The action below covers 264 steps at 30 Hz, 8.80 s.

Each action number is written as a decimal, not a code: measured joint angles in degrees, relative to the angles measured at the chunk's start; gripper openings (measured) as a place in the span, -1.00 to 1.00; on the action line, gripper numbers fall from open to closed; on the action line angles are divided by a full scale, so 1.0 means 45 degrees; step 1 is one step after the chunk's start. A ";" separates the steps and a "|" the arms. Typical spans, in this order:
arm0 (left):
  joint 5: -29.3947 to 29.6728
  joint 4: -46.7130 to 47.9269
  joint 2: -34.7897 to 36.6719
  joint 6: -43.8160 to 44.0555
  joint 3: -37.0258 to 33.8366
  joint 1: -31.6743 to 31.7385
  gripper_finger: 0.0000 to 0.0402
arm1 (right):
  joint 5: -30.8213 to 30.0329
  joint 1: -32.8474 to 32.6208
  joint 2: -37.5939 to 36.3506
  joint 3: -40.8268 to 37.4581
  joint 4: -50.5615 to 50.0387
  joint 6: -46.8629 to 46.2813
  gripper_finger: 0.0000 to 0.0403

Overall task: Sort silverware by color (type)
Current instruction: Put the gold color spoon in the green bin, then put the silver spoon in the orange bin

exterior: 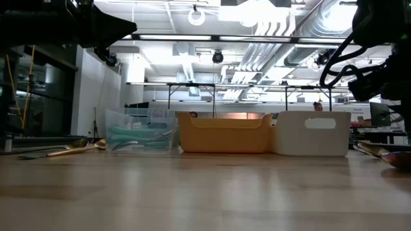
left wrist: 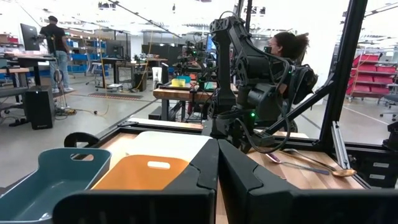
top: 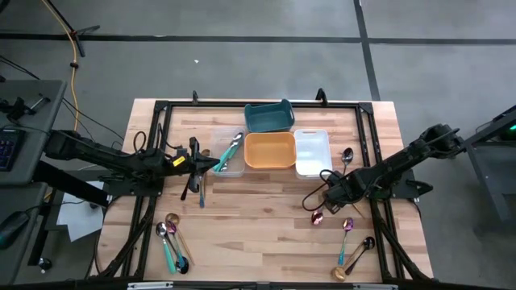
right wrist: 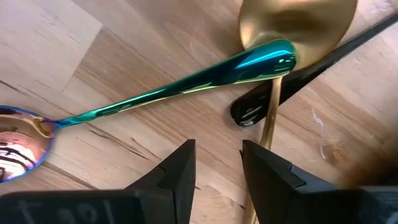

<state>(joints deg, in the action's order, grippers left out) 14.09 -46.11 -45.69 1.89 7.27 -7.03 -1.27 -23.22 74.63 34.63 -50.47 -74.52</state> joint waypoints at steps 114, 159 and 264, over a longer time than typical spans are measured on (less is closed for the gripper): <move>0.0003 -0.0218 0.0000 0.0327 0.0000 -0.0005 -1.00 | -0.6260 -0.0250 0.1296 0.1098 1.4884 1.0693 -0.98; -0.0980 -0.0106 -0.1120 0.0209 0.1175 -0.0024 -1.00 | -0.3751 0.5751 0.1884 0.4594 1.3825 1.7393 -0.98; -0.1049 0.0306 -0.1122 0.0000 0.1166 -0.0029 -1.00 | 0.0402 0.8729 -0.0231 0.7076 0.2211 1.6454 -0.39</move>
<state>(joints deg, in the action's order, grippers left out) 9.37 -44.73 -50.74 1.89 12.51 -7.16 0.54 16.06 73.59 66.48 -40.52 -0.48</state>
